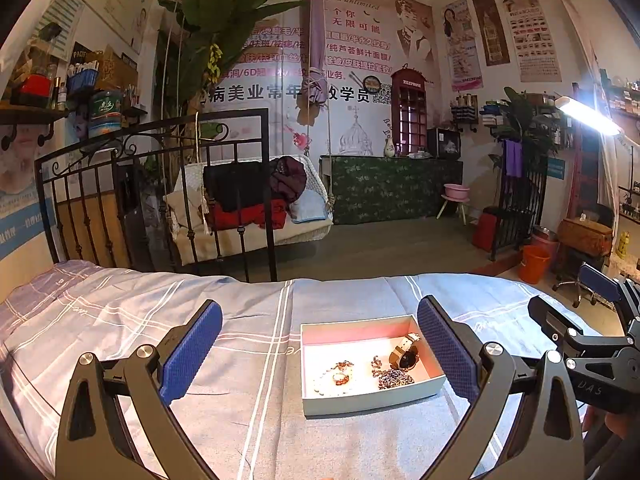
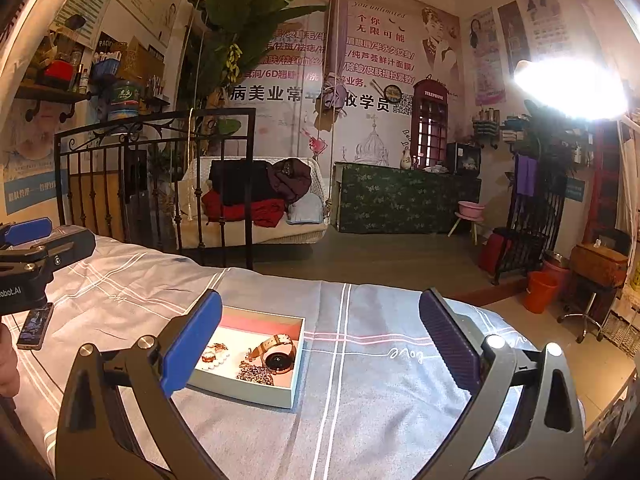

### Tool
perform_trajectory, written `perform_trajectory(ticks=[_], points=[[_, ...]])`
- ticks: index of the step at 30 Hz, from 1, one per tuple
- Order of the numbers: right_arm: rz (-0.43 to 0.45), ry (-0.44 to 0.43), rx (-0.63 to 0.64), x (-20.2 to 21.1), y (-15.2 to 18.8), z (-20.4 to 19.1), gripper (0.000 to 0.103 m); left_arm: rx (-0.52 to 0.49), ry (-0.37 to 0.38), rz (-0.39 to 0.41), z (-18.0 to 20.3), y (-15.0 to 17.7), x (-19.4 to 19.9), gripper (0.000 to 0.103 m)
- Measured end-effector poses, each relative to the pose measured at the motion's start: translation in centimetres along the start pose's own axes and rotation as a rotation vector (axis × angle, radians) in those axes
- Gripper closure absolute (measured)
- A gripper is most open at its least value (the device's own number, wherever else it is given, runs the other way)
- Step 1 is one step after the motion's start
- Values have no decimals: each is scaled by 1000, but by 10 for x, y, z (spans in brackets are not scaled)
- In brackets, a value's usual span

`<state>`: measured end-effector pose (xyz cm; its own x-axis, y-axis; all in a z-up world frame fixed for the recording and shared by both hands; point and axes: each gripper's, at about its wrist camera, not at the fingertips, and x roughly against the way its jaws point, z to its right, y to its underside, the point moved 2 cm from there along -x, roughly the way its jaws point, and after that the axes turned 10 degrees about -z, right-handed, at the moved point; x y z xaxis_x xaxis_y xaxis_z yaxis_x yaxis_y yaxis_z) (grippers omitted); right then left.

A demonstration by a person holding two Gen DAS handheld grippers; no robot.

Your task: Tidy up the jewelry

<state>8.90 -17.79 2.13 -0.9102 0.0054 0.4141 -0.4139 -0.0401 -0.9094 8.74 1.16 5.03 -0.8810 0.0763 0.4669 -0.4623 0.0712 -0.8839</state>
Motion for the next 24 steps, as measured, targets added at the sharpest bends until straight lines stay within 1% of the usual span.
perform_trajectory(ticks=[24], points=[[-8, -2, 2, -3, -1, 0, 6, 0, -4, -11, -4, 0, -3, 6]])
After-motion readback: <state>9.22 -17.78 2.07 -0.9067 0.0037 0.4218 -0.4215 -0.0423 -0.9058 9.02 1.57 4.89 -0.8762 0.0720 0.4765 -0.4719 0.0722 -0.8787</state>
